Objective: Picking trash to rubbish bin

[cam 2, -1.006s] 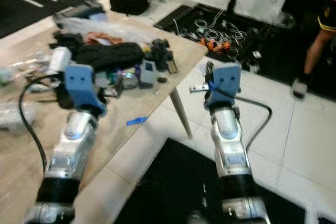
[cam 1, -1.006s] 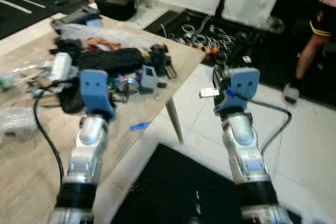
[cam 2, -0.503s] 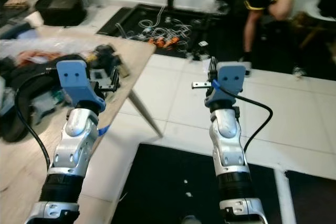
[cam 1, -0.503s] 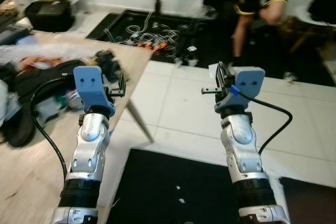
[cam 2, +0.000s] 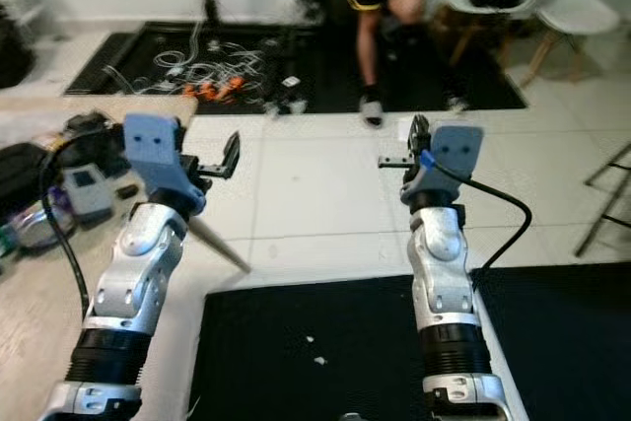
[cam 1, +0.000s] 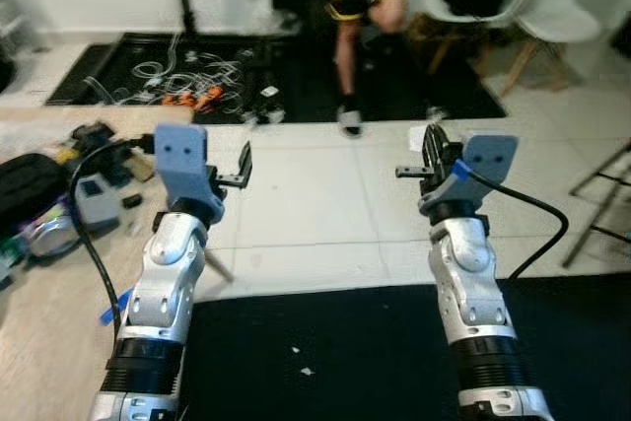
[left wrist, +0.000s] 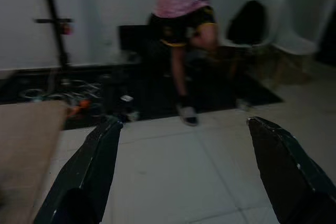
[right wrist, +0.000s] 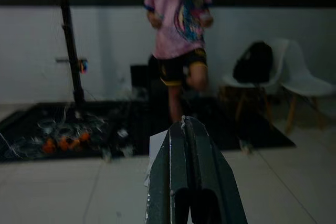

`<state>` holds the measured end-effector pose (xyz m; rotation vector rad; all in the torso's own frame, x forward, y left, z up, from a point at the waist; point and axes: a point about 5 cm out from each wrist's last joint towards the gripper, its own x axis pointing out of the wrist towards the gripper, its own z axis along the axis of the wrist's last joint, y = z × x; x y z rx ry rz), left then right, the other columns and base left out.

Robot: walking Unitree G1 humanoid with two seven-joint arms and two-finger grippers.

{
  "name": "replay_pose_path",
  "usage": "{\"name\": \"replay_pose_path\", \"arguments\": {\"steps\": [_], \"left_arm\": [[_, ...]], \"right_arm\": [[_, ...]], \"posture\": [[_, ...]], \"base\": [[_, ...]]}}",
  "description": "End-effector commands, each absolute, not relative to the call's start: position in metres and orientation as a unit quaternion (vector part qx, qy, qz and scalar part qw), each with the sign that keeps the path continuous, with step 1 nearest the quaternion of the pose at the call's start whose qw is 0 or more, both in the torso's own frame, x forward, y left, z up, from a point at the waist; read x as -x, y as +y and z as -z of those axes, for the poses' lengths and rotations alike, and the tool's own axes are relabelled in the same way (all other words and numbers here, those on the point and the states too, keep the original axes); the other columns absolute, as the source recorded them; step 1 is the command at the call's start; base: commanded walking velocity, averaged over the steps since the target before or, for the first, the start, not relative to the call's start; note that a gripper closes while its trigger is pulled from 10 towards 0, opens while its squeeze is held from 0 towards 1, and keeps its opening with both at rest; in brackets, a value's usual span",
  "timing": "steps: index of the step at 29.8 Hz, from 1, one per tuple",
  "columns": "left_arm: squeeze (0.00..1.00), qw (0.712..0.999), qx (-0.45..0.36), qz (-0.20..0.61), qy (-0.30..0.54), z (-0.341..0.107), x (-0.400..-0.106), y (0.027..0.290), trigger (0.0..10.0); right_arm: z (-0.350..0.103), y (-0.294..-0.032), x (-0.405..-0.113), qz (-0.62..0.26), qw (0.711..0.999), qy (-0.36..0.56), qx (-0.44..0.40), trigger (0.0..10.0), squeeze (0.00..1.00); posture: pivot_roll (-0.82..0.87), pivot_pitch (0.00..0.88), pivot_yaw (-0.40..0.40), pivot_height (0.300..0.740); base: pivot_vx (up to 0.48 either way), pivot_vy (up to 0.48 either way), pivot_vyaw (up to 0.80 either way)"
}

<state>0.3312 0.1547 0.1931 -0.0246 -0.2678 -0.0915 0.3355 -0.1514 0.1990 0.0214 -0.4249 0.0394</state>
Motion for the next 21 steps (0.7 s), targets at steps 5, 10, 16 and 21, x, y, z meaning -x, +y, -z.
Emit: {"name": "replay_pose_path", "arguments": {"steps": [5,10,16,21], "left_arm": [[0.0,0.993,-0.018,0.055,-0.105,-0.179,-0.327,0.159,10.0],[0.0,0.992,-0.044,0.048,-0.108,-0.177,-0.326,0.162,10.0],[0.0,0.994,-0.03,0.049,-0.093,-0.172,-0.325,0.163,10.0],[0.0,0.994,-0.035,0.055,-0.085,-0.168,-0.323,0.162,10.0]], "right_arm": [[-0.179,-0.154,-0.334,-0.036,0.986,-0.162,-0.01,10.0,0.0],[-0.175,-0.155,-0.334,-0.035,0.987,-0.157,-0.005,10.0,0.0],[-0.168,-0.156,-0.332,-0.029,0.99,-0.139,-0.013,10.0,0.0],[-0.163,-0.157,-0.331,-0.025,0.991,-0.129,-0.023,10.0,0.0]], "posture": [[0.03,0.094,0.029,0.74],[0.03,0.091,0.03,0.74],[0.03,0.095,0.03,0.74],[0.03,0.095,0.031,0.74]], "base": [[0.0,0.0,-0.8],[0.0,0.0,-0.8],[0.0,0.0,-0.8],[0.0,0.0,-0.8]]}}
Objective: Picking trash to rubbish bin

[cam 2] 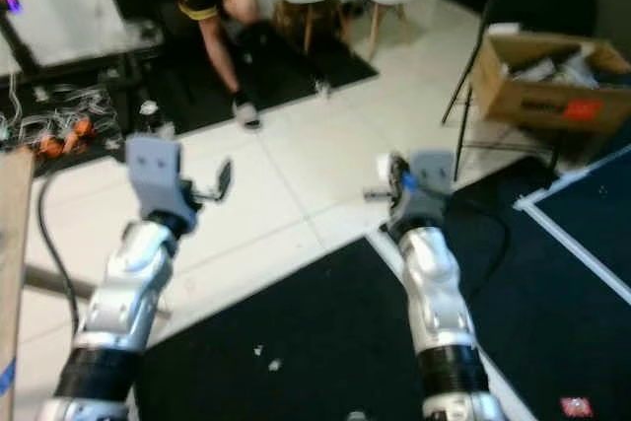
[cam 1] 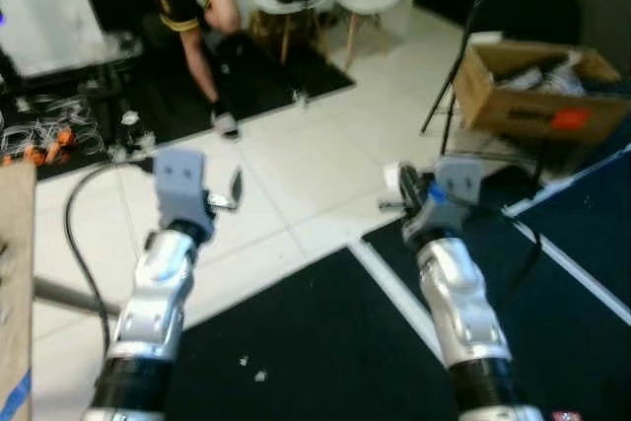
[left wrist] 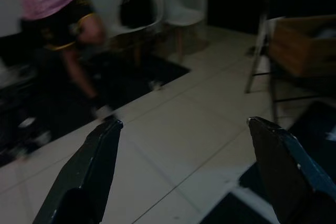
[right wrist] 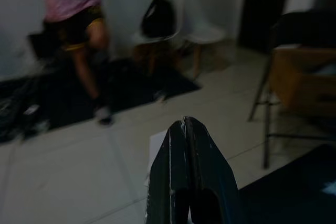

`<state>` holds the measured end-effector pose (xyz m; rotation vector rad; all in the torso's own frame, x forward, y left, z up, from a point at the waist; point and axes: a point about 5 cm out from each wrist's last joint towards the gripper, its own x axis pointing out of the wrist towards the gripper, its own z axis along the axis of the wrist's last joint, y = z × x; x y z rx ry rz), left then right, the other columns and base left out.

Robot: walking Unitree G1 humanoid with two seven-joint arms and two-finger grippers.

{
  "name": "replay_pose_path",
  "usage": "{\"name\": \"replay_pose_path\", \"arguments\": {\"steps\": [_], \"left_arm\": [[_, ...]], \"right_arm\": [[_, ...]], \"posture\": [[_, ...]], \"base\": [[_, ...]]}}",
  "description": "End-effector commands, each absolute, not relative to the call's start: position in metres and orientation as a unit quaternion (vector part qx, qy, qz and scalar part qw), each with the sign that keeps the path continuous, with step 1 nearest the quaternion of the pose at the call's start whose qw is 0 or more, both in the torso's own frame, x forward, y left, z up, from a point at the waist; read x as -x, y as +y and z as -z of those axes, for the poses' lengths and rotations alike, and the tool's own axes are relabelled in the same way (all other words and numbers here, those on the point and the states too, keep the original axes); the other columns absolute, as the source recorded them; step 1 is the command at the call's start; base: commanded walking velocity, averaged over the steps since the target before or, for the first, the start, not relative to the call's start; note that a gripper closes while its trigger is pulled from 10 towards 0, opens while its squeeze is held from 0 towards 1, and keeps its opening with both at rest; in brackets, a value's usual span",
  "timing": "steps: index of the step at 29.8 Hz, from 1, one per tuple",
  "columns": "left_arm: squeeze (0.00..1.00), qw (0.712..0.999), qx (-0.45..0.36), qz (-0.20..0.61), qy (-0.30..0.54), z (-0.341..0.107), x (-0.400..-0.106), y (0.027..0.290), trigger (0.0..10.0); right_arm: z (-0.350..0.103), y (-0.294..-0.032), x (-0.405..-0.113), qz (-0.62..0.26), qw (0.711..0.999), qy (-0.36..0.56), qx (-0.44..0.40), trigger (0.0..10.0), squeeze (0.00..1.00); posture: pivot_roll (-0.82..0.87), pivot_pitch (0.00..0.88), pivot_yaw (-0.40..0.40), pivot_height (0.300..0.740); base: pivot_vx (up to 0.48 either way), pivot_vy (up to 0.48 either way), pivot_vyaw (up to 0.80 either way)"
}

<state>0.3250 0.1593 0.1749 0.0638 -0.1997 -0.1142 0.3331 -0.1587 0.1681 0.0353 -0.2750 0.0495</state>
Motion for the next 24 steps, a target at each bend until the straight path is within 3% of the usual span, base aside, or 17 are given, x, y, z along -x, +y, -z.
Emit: {"name": "replay_pose_path", "arguments": {"steps": [1,24], "left_arm": [[0.0,0.994,-0.039,0.055,-0.083,-0.1663,-0.323,0.1625,10.0],[0.0,0.994,-0.054,0.062,-0.069,-0.1624,-0.3251,0.1627,10.0]], "right_arm": [[-0.1618,-0.1574,-0.3308,-0.025,0.991,-0.128,-0.022,10.0,0.0],[-0.1545,-0.1572,-0.3302,-0.024,0.993,-0.114,-0.018,10.0,0.0]], "posture": [[0.03,0.095,0.031,0.74],[0.04,0.104,0.039,0.74]], "base": [[0.0,0.0,-0.8],[0.0,0.0,-0.8]]}}
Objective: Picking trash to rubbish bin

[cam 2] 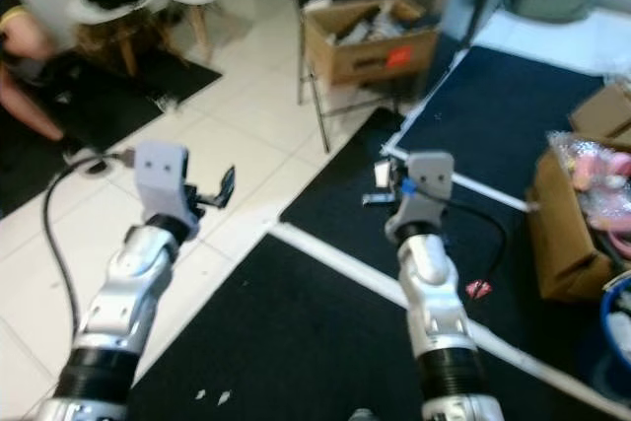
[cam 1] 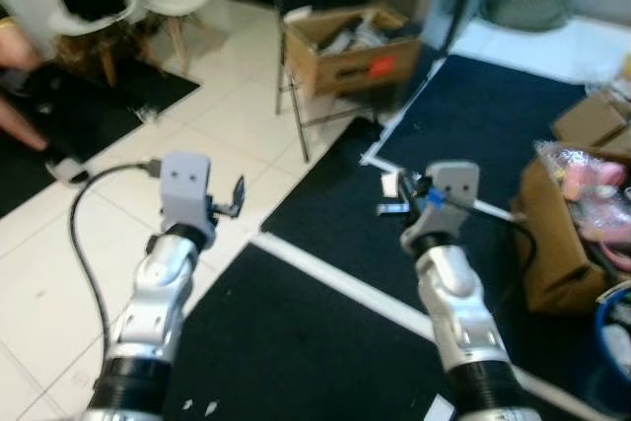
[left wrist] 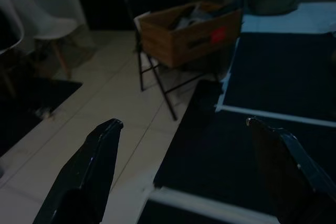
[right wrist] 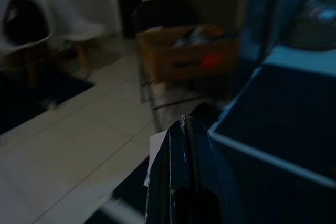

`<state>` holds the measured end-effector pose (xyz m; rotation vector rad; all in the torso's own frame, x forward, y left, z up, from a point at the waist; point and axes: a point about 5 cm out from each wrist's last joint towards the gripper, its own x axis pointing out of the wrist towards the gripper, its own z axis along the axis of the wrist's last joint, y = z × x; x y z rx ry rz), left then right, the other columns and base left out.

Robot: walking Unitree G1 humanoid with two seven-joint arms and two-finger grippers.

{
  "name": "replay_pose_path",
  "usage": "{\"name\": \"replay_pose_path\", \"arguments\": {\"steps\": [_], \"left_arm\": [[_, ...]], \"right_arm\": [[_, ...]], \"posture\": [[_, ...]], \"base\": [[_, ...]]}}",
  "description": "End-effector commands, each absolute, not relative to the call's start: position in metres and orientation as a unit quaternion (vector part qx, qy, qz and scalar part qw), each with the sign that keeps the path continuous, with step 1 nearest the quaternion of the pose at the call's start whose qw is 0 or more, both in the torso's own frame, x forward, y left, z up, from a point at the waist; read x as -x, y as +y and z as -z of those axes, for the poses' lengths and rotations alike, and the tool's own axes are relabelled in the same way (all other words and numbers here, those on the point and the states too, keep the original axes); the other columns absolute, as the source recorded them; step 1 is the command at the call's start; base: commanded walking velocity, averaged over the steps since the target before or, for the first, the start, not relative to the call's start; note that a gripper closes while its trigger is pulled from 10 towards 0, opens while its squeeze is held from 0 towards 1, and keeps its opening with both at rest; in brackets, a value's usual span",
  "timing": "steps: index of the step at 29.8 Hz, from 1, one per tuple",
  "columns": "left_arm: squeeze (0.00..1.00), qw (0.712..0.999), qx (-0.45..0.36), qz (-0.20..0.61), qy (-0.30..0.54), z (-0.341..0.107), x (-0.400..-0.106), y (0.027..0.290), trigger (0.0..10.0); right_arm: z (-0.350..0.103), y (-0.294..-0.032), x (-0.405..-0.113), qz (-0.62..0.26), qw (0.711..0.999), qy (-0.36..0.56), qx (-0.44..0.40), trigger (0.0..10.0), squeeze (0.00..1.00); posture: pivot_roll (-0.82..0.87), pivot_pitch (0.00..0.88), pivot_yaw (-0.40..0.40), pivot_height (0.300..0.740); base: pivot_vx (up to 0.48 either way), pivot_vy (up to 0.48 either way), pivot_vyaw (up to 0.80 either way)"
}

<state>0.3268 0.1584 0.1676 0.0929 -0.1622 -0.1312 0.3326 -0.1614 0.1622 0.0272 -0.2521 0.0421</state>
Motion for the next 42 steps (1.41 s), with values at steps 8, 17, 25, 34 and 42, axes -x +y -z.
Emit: {"name": "replay_pose_path", "arguments": {"steps": [8,17,25,34,42], "left_arm": [[0.0,0.996,-0.043,0.061,-0.052,-0.159,-0.325,0.163,10.0],[0.0,0.998,-0.037,0.049,-0.033,-0.149,-0.325,0.164,10.0],[0.0,0.998,-0.034,0.041,-0.015,-0.134,-0.321,0.168,10.0],[0.0,0.998,-0.033,0.033,0.028,-0.108,-0.313,0.172,10.0],[0.0,0.998,-0.032,0.033,0.032,-0.103,-0.311,0.173,10.0]], "right_arm": [[-0.154,-0.157,-0.33,-0.025,0.993,-0.112,-0.019,10.0,0.0],[-0.125,-0.153,-0.33,-0.054,0.997,-0.031,-0.041,10.0,0.0],[-0.094,-0.152,-0.321,-0.075,0.997,0.032,0.007,10.0,0.0],[-0.064,-0.154,-0.311,-0.09,0.991,0.09,0.041,10.0,0.0],[-0.061,-0.154,-0.31,-0.096,0.99,0.096,0.043,10.0,0.0]], "posture": [[0.04,0.104,0.039,0.74],[0.04,0.104,0.041,0.74],[0.04,0.111,0.041,0.74],[0.03,0.121,0.037,0.74],[0.02,0.124,0.034,0.74]], "base": [[0.0,0.0,-0.8],[0.0,0.0,-0.18],[0.0,0.0,0.0],[0.0,0.0,0.0],[0.288,0.0,0.0]]}}
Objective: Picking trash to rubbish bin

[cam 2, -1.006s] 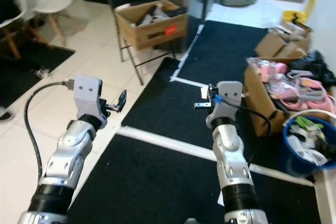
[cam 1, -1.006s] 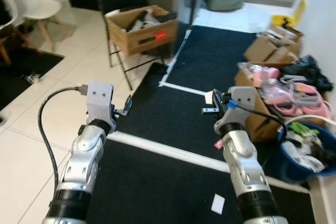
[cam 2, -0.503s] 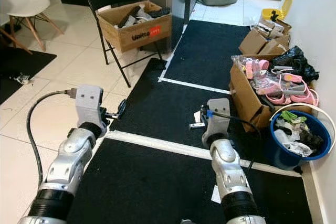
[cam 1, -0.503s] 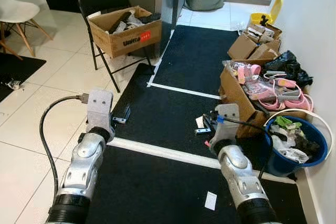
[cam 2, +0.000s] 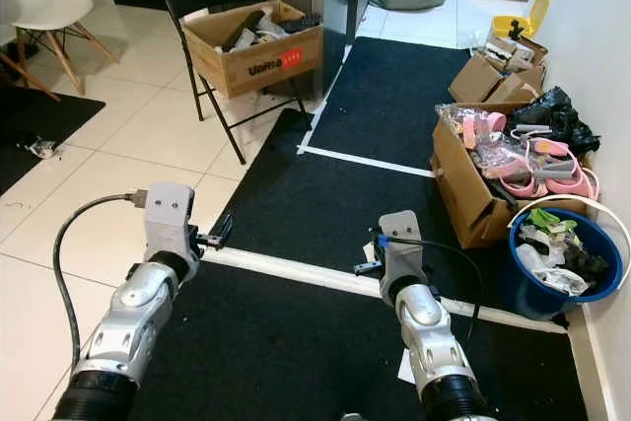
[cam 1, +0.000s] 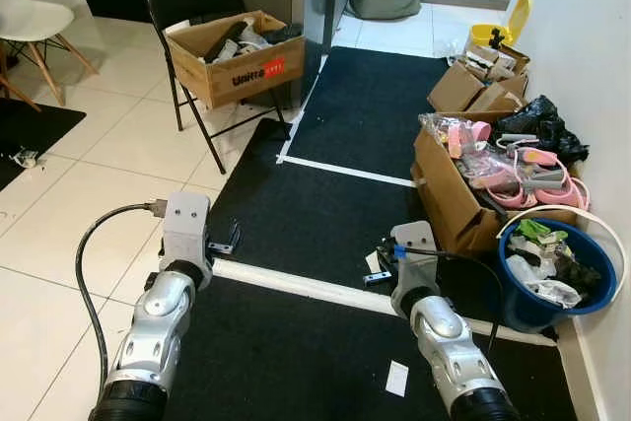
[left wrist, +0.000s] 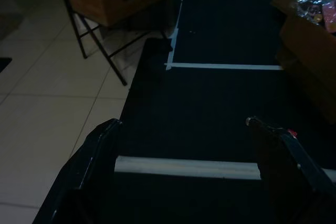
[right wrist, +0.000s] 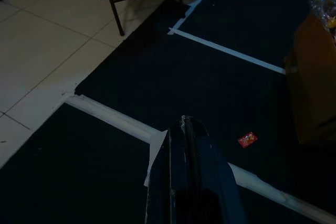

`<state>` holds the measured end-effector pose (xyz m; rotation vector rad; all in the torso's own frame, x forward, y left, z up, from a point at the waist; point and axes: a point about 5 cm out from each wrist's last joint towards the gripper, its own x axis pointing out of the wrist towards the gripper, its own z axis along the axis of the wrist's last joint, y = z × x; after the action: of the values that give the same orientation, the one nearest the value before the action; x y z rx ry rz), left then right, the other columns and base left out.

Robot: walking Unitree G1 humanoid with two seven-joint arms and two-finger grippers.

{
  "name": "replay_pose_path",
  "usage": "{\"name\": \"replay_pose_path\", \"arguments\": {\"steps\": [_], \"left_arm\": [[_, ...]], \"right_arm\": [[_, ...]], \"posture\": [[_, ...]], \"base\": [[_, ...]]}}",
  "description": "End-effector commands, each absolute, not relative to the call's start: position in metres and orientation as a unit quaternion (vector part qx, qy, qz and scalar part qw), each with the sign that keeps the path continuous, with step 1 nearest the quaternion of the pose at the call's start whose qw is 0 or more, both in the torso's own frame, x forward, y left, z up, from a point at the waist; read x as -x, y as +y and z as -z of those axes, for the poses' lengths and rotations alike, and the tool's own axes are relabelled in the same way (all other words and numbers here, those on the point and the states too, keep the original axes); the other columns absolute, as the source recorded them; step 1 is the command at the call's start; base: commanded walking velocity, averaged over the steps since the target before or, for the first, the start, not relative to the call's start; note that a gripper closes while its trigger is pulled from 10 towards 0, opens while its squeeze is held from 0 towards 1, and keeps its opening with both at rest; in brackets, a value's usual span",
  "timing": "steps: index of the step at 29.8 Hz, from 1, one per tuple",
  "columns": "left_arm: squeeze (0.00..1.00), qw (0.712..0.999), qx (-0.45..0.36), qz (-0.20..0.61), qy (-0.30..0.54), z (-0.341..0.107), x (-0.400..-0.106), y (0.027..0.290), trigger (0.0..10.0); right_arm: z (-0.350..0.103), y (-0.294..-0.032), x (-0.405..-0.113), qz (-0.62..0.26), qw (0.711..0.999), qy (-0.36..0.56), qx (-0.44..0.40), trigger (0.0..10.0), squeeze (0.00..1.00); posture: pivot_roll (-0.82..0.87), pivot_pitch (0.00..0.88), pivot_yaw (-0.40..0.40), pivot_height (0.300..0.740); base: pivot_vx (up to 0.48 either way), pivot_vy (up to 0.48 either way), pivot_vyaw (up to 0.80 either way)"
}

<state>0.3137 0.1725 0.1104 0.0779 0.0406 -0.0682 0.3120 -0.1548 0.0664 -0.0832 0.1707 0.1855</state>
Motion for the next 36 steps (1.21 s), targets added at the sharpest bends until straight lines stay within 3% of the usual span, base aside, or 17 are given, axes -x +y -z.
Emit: {"name": "replay_pose_path", "arguments": {"steps": [1,36], "left_arm": [[0.0,0.998,-0.032,0.033,0.031,-0.103,-0.311,0.173,10.0],[0.0,0.998,-0.039,0.036,0.024,-0.104,-0.315,0.173,10.0]], "right_arm": [[-0.06,-0.154,-0.31,-0.096,0.99,0.096,0.045,10.0,0.0],[-0.049,-0.154,-0.307,-0.083,0.99,0.109,0.026,10.0,0.0]], "posture": [[0.02,0.125,0.035,0.74],[0.03,0.127,0.034,0.74]], "base": [[0.352,0.0,0.0],[0.355,0.0,0.0]]}}
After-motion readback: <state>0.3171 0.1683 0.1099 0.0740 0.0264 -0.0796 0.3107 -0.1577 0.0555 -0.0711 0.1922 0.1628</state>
